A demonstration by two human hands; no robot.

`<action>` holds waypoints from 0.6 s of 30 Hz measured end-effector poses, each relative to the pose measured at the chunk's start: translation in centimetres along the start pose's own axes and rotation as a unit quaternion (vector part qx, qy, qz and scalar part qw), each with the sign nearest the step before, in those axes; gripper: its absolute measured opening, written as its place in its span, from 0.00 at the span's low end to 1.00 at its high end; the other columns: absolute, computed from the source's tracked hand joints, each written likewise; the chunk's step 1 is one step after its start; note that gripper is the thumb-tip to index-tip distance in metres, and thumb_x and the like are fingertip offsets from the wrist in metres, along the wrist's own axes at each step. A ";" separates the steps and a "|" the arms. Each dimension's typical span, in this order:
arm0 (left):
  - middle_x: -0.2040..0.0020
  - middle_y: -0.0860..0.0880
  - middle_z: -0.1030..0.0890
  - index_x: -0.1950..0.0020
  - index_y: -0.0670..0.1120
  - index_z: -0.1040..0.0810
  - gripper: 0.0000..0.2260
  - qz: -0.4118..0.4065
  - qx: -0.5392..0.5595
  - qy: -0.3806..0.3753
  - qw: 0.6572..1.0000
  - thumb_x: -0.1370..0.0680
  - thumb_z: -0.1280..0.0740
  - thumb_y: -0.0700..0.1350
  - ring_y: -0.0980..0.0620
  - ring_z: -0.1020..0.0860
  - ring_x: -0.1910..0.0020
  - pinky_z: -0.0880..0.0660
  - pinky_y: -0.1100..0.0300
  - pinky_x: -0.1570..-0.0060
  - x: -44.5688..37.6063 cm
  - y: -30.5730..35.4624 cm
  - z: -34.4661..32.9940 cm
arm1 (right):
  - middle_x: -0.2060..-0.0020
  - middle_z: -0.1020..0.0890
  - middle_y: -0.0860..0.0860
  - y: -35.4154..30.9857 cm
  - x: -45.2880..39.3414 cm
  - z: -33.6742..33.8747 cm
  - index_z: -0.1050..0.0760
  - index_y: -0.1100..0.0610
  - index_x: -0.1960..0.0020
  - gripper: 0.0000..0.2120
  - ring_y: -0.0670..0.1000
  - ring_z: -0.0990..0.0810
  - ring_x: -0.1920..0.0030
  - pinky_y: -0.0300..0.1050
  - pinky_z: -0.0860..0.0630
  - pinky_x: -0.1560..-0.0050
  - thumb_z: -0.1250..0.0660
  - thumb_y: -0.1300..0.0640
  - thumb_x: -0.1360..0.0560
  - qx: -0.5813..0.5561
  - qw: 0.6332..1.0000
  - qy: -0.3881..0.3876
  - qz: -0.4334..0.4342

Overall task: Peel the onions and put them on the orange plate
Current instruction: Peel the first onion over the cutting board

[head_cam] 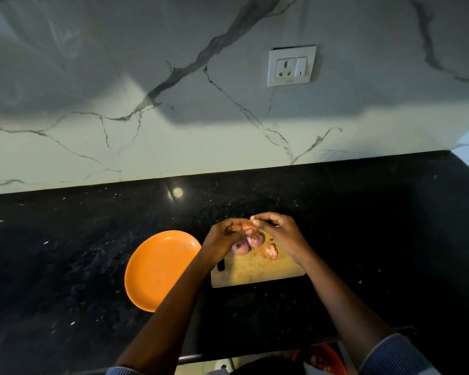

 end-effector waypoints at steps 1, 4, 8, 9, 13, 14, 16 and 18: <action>0.45 0.44 0.14 0.38 0.43 0.19 0.15 -0.002 0.009 -0.008 1.000 0.23 0.27 0.42 0.47 0.17 0.44 0.22 0.53 0.40 0.1 0.1 0.1 | 0.50 0.13 0.50 -0.1 0.1 0.2 0.16 0.56 0.45 0.08 0.46 0.15 0.47 0.35 0.22 0.49 0.27 0.58 0.23 -0.009 1.000 -0.017 -0.009; 0.44 0.40 0.15 0.37 0.38 0.21 0.14 -0.007 0.018 -0.037 0.999 0.22 0.29 0.37 0.50 0.17 0.46 0.21 0.59 0.44 0.2 0.5 0.4 | 0.52 0.13 0.50 -0.5 0.1 0.5 0.16 0.59 0.46 0.07 0.44 0.15 0.49 0.34 0.23 0.51 0.28 0.60 0.23 -0.021 0.999 -0.040 -0.020; 0.47 0.45 0.15 0.35 0.37 0.24 0.15 0.001 0.016 -0.046 0.999 0.21 0.31 0.36 0.56 0.16 0.49 0.22 0.66 0.50 0.3 1.0 0.6 | 0.53 0.13 0.51 -1.0 -0.2 0.3 0.16 0.59 0.48 0.05 0.43 0.16 0.51 0.34 0.23 0.52 0.29 0.61 0.23 -0.012 0.999 -0.032 -0.011; 0.46 0.44 0.15 0.35 0.37 0.24 0.14 0.003 0.023 -0.051 0.998 0.21 0.32 0.36 0.55 0.16 0.48 0.22 0.65 0.49 0.3 1.0 0.7 | 0.53 0.14 0.51 -1.2 -0.3 0.3 0.16 0.57 0.49 0.04 0.43 0.16 0.51 0.34 0.23 0.52 0.29 0.61 0.22 -0.005 0.999 -0.031 -0.007; 0.45 0.41 0.16 0.37 0.36 0.24 0.14 0.001 0.045 -0.012 0.999 0.21 0.30 0.39 0.53 0.16 0.48 0.21 0.65 0.52 0.5 0.9 0.3 | 0.50 0.14 0.49 -1.4 -0.1 0.5 0.17 0.54 0.46 0.06 0.45 0.17 0.45 0.36 0.23 0.48 0.31 0.58 0.21 0.022 0.999 -0.027 0.016; 0.47 0.41 0.16 0.37 0.35 0.25 0.14 0.000 0.048 0.010 0.999 0.21 0.30 0.39 0.56 0.16 0.52 0.22 0.67 0.56 0.6 0.9 0.3 | 0.48 0.14 0.48 -1.3 0.1 0.6 0.17 0.53 0.43 0.07 0.44 0.17 0.43 0.36 0.23 0.46 0.31 0.57 0.20 0.022 0.999 -0.034 0.024; 0.51 0.44 0.18 0.38 0.35 0.26 0.13 -0.003 0.061 0.036 0.998 0.21 0.31 0.38 0.60 0.17 0.57 0.24 0.70 0.62 0.7 0.8 0.2 | 0.43 0.16 0.46 -0.8 0.7 0.5 0.18 0.50 0.39 0.12 0.44 0.19 0.39 0.39 0.23 0.40 0.30 0.54 0.21 0.030 0.997 -0.063 0.030; 0.50 0.46 0.17 0.37 0.40 0.24 0.13 0.007 0.076 0.028 0.997 0.21 0.30 0.40 0.59 0.17 0.54 0.24 0.70 0.61 0.6 0.8 0.3 | 0.42 0.16 0.46 -0.3 1.0 0.3 0.18 0.47 0.39 0.13 0.46 0.19 0.38 0.45 0.23 0.38 0.27 0.52 0.23 0.049 0.996 -0.073 0.033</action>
Point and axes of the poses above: each hand's wrist, its own x-axis away from the middle knuckle, its own z-axis out of the back of the hand, y = z × x, the point moved 1 cm from there along -x, towards the middle knuckle
